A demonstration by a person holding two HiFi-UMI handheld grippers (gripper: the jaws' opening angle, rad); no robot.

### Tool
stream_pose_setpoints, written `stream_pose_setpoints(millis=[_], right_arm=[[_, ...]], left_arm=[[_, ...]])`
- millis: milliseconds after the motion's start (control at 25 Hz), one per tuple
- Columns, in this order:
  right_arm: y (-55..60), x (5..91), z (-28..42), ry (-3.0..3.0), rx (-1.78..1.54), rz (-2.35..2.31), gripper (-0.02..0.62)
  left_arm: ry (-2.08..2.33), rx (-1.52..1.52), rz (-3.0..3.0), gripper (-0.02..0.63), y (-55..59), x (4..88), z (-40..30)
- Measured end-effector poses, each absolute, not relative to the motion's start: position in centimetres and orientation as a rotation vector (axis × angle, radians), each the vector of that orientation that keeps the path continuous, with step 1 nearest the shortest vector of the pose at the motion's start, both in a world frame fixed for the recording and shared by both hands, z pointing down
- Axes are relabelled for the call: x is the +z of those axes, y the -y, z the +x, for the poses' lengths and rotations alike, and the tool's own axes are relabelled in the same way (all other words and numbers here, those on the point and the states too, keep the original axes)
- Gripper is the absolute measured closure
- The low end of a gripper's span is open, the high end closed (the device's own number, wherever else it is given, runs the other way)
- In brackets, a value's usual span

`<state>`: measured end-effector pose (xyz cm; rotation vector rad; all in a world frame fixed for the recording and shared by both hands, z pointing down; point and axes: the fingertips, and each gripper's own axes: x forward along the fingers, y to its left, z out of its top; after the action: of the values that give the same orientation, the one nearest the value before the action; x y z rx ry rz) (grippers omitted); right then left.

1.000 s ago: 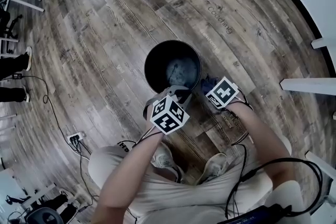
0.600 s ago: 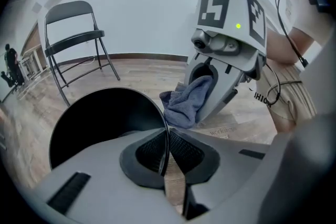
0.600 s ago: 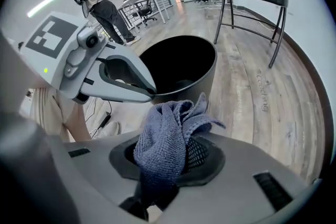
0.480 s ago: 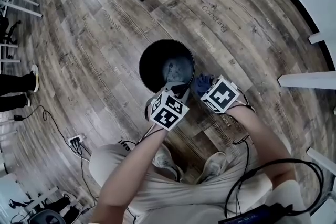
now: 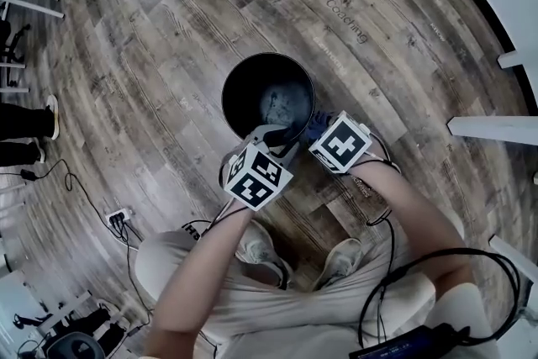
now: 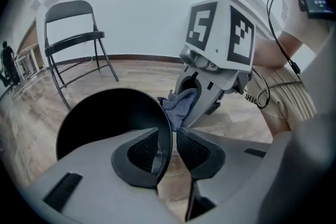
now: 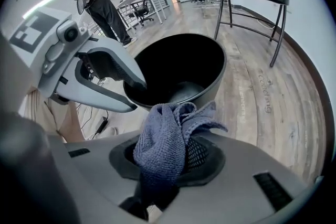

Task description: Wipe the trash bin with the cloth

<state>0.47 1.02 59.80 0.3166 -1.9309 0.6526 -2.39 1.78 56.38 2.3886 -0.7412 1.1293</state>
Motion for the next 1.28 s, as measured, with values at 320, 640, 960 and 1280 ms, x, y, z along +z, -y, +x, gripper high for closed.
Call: stream_pose_setpoints(millis=[320, 640, 960, 1280], right_arm=[[-1.3, 62.0, 0.0, 1.895, 0.651, 0.304, 0.486], [-0.8, 67.4, 0.2, 1.879, 0.628, 0.293, 0.486], [-0.6, 74.8, -0.2, 1.879, 0.633, 0.349, 0.485], [-1.5, 80.2, -0.5, 1.861, 0.532, 0.283, 0.486]], left_arm=[[0.680, 1.268, 2.395, 0.563, -3.1, 58.6, -2.8], [0.667, 1.279, 2.381, 0.583, -2.8, 58.6, -2.6], [0.667, 1.256, 2.375, 0.586, -2.5, 58.6, -2.7], [0.657, 1.223, 2.387, 0.586, -2.4, 58.4, -2.7]])
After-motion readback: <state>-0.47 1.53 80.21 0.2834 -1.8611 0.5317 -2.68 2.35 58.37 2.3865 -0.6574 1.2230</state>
